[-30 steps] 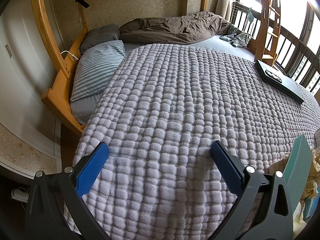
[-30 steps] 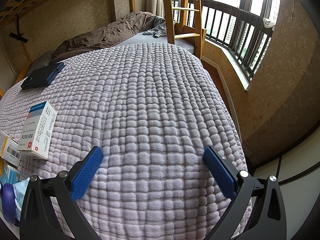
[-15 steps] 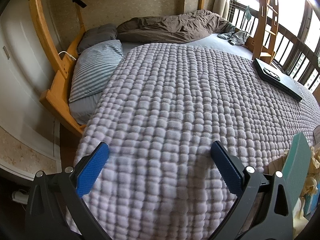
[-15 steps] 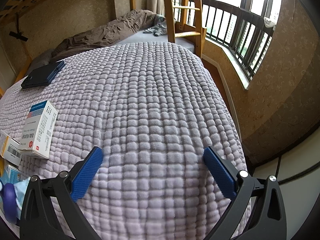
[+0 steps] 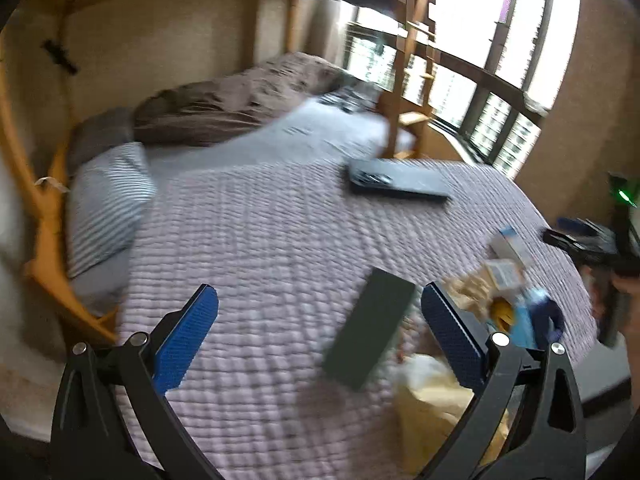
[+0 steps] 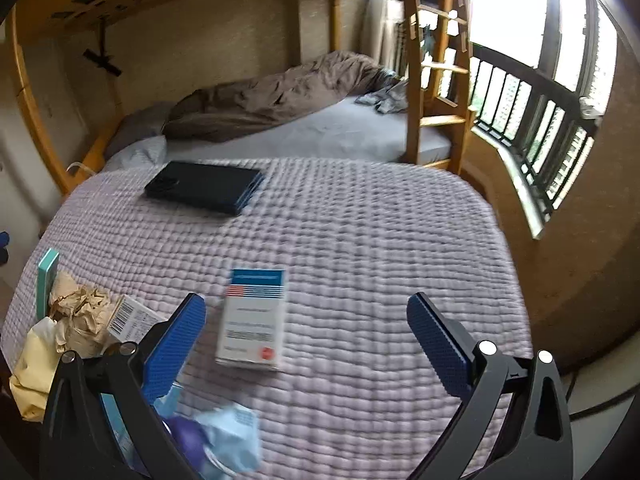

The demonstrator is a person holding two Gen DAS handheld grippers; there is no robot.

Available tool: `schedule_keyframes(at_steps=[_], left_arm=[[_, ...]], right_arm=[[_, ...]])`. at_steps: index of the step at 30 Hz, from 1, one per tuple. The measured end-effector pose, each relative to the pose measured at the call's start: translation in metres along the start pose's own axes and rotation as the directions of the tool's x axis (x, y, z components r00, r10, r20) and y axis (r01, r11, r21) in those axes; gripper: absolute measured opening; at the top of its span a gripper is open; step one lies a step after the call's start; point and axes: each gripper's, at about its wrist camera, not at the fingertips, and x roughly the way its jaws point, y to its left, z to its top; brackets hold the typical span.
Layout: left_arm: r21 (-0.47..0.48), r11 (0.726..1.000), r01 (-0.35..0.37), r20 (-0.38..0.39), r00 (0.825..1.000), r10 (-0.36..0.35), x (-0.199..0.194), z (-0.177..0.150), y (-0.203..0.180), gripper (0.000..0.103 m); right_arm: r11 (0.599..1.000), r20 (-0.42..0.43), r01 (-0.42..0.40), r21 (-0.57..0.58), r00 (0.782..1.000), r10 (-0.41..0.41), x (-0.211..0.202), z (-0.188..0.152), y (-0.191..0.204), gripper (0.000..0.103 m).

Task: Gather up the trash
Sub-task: 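Grasp the dark green card with the left tool while the right tool grasps the white medicine box, then carry the green card and white medicine box over the white trash bin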

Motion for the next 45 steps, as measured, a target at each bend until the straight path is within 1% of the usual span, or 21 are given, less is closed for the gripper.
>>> schedule_keyframes(at_steps=[2, 3, 4, 5, 6, 10, 12, 14, 15, 16, 17, 18, 19, 20, 21, 23, 26, 30, 38, 42, 45], left_arm=[[0.021, 0.998, 0.054, -0.029, 0.998, -0.053, 0.006, -0.003, -0.004, 0.102], [0.025, 0.995, 0.097, -0.049, 0.994, -0.096, 0.013, -0.006, -0.005, 0.102], [0.021, 0.992, 0.126, -0.06, 0.99, -0.124, 0.014, -0.008, -0.006, 0.102], [0.013, 0.985, 0.174, -0.077, 0.982, -0.173, 0.02, -0.01, -0.005, 0.102], [0.008, 0.981, 0.195, -0.085, 0.977, -0.193, 0.024, -0.012, -0.005, 0.102], [-0.028, 0.969, 0.246, -0.108, 0.963, -0.248, 0.035, -0.013, -0.001, 0.102], [-0.046, 0.962, 0.268, -0.116, 0.956, -0.271, 0.04, -0.013, 0.0, 0.096], [-0.05, 0.958, 0.281, -0.126, 0.95, -0.285, 0.045, -0.013, 0.002, 0.087], [-0.042, 0.957, 0.285, -0.133, 0.948, -0.289, 0.047, -0.013, 0.001, 0.086], [-0.032, 0.957, 0.289, -0.14, 0.947, -0.29, 0.049, -0.013, -0.001, 0.081], [-0.025, 0.957, 0.29, -0.145, 0.946, -0.29, 0.049, -0.012, -0.002, 0.074], [-0.016, 0.957, 0.291, -0.153, 0.945, -0.29, 0.05, -0.012, -0.004, 0.072], [-0.009, 0.957, 0.289, -0.158, 0.945, -0.287, 0.052, -0.013, -0.005, 0.065], [-0.006, 0.957, 0.288, -0.163, 0.944, -0.285, 0.056, -0.013, -0.006, 0.055], [-0.006, 0.958, 0.288, -0.169, 0.944, -0.285, 0.057, -0.014, -0.007, 0.054], [-0.013, 0.958, 0.287, -0.169, 0.943, -0.285, 0.056, -0.014, -0.004, 0.053], [-0.015, 0.958, 0.285, -0.166, 0.944, -0.284, 0.053, -0.014, -0.003, 0.053], [-0.011, 0.964, 0.266, -0.143, 0.954, -0.264, 0.043, -0.01, -0.002, 0.053], [-0.049, 0.974, 0.222, -0.066, 0.972, -0.225, 0.014, -0.001, 0.001, 0.052], [-0.062, 0.975, 0.215, -0.044, 0.975, -0.218, 0.002, 0.002, -0.005, 0.052], [-0.048, 0.982, 0.183, -0.033, 0.982, -0.185, -0.008, 0.001, -0.014, 0.052]], right_arm=[[1.0, -0.028, -0.024, 0.007, 0.999, 0.024, 0.011, -0.002, 0.004, 0.098], [0.998, -0.044, -0.052, 0.024, 0.998, 0.053, 0.017, -0.001, 0.006, 0.098], [0.997, -0.052, -0.067, 0.032, 0.996, 0.069, 0.021, -0.001, 0.007, 0.098], [0.996, -0.061, -0.081, 0.04, 0.995, 0.083, 0.024, 0.0, 0.006, 0.096], [0.995, -0.071, -0.094, 0.046, 0.993, 0.097, 0.028, 0.001, 0.008, 0.092], [0.993, -0.122, -0.106, 0.052, 0.986, 0.112, 0.046, 0.0, 0.015, 0.084], [0.992, -0.147, -0.108, 0.066, 0.982, 0.116, 0.053, -0.002, 0.015, 0.081], [0.99, -0.159, -0.115, 0.081, 0.979, 0.127, 0.057, -0.004, 0.013, 0.077], [0.988, -0.171, -0.119, 0.096, 0.976, 0.134, 0.06, -0.005, 0.012, 0.076], [0.988, -0.177, -0.118, 0.102, 0.975, 0.135, 0.063, -0.005, 0.012, 0.074], [0.988, -0.182, -0.117, 0.106, 0.974, 0.135, 0.066, -0.006, 0.011, 0.069], [0.987, -0.189, -0.119, 0.11, 0.972, 0.138, 0.068, -0.007, 0.011, 0.065], [0.987, -0.194, -0.117, 0.112, 0.971, 0.137, 0.069, -0.007, 0.011, 0.063], [0.988, -0.193, -0.11, 0.109, 0.973, 0.129, 0.071, -0.007, 0.012, 0.057], [0.989, -0.19, -0.104, 0.101, 0.974, 0.122, 0.071, -0.007, 0.013, 0.05], [0.991, -0.188, -0.098, 0.091, 0.976, 0.114, 0.073, -0.005, 0.014, 0.044], [0.99, -0.163, -0.109, 0.093, 0.979, 0.123, 0.068, -0.003, 0.012, 0.044], [0.989, -0.128, -0.125, 0.079, 0.983, 0.134, 0.052, 0.001, 0.011, 0.044], [0.989, -0.05, -0.145, 0.032, 0.988, 0.146, 0.012, 0.008, 0.02, 0.044], [0.987, -0.022, -0.16, 0.006, 0.987, 0.16, -0.01, 0.007, 0.025, 0.044], [0.985, -0.009, -0.172, -0.006, 0.985, 0.172, -0.025, 0.003, 0.029, 0.044]])
